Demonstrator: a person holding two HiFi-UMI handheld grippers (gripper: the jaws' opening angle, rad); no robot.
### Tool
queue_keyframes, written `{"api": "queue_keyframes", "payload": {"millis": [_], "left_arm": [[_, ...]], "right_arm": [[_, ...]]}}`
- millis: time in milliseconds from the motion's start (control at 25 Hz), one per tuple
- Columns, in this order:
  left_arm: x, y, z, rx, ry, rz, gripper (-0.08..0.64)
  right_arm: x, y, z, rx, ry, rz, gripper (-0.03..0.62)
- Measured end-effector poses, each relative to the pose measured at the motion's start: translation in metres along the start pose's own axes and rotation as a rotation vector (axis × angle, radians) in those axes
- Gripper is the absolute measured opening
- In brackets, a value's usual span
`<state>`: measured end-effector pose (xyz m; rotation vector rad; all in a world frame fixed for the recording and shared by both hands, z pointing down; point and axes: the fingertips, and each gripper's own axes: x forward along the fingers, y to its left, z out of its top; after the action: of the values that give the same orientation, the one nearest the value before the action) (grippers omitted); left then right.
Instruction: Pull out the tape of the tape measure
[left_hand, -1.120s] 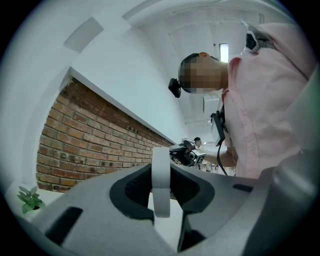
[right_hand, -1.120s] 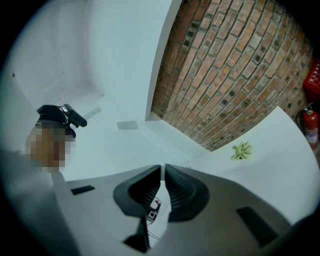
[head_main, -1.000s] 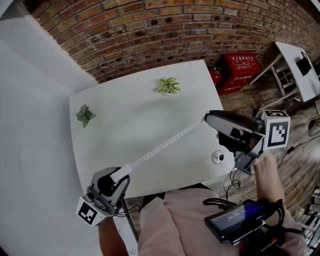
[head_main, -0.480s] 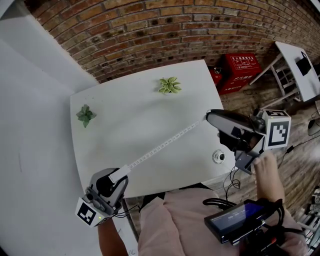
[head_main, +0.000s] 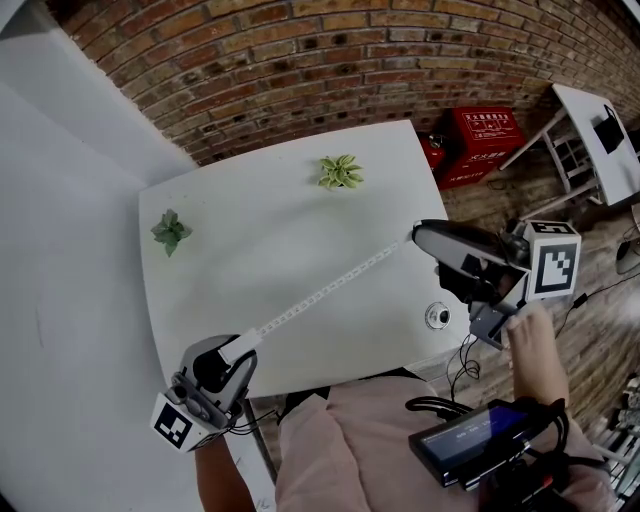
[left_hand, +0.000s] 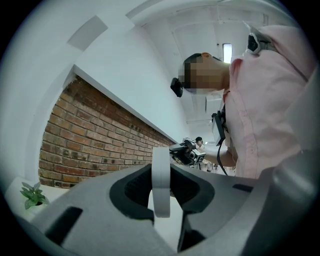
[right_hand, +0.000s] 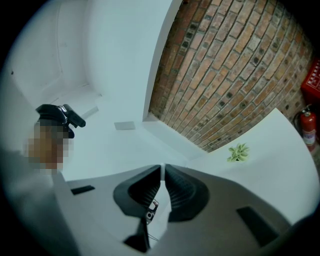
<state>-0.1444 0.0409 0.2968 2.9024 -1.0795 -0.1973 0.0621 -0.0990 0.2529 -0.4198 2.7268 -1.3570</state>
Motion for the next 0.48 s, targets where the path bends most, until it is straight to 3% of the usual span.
{"api": "queue_keyframes", "payload": {"millis": [480], "left_arm": [[0.005, 0.005, -0.006, -0.024, 0.024, -0.003, 0.103]], "right_arm": [[0.001, -0.012, -0.002, 0.017, 0.006, -0.015, 0.032]]}}
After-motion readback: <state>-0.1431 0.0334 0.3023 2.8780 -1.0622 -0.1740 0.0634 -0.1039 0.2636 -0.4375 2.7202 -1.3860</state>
